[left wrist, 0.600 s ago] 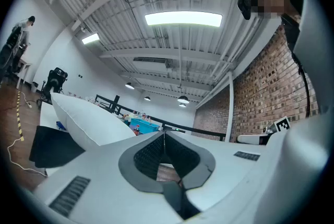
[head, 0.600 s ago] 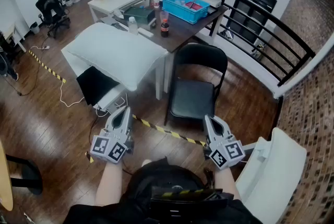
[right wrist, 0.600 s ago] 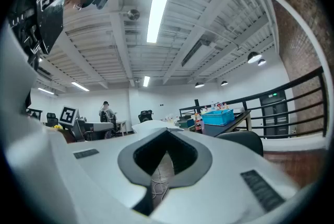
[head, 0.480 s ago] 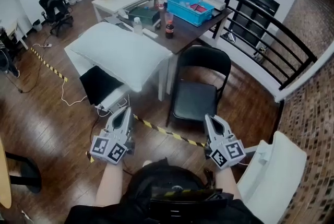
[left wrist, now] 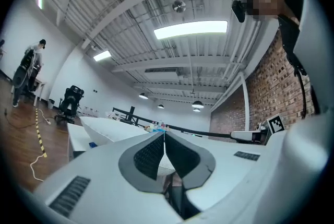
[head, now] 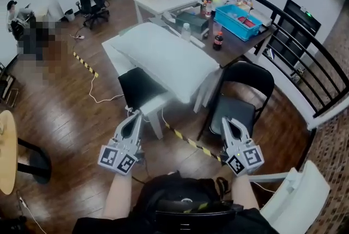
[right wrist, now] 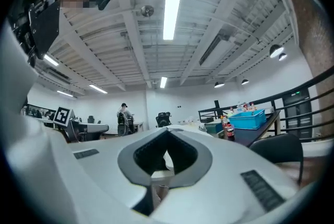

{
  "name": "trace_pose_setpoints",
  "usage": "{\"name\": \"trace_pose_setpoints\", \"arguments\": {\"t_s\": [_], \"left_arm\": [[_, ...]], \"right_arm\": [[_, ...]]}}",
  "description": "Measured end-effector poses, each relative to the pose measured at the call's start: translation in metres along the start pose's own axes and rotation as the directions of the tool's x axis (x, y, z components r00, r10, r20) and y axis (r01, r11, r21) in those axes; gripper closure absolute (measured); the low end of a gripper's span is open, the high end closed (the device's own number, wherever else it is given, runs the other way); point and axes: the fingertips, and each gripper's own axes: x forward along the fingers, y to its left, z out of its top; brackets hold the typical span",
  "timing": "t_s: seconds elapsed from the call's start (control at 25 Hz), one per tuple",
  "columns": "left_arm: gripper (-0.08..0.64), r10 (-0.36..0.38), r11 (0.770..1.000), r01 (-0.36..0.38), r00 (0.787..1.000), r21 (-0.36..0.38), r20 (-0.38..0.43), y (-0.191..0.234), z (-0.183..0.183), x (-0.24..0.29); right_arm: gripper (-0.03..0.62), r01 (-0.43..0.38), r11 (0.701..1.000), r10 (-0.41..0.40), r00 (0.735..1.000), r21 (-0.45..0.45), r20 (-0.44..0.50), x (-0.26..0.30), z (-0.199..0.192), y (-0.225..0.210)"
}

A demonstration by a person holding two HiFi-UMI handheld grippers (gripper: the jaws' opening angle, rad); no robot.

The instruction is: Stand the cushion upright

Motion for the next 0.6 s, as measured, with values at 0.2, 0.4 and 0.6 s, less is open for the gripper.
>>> {"name": "trace_pose_setpoints", "arguments": {"t_s": [0.2,0.4,0.6], "left_arm": [[0.568,0.111,0.992,-0.111,0.994,0.060,0.018,0.032,0.018,-0.021],[0.568,0.213,0.971,-0.219,0.975,0.093,0.066,0.021,0.025,-0.022],[0.568,0.274,0.952,-0.284,0.957,0.112,0.096,-0.012,0.018,-0.011]], "right_arm": [[0.588,-0.163,0.982,0.159,0.986,-0.096,-0.051,0.051,0.006,0.026],[0.588,-0.265,0.956,0.261,0.964,-0.128,-0.044,0.077,0.031,0.014],[0.588,-0.343,0.933,0.340,0.939,-0.110,-0.045,0.078,0.030,-0.013]]}}
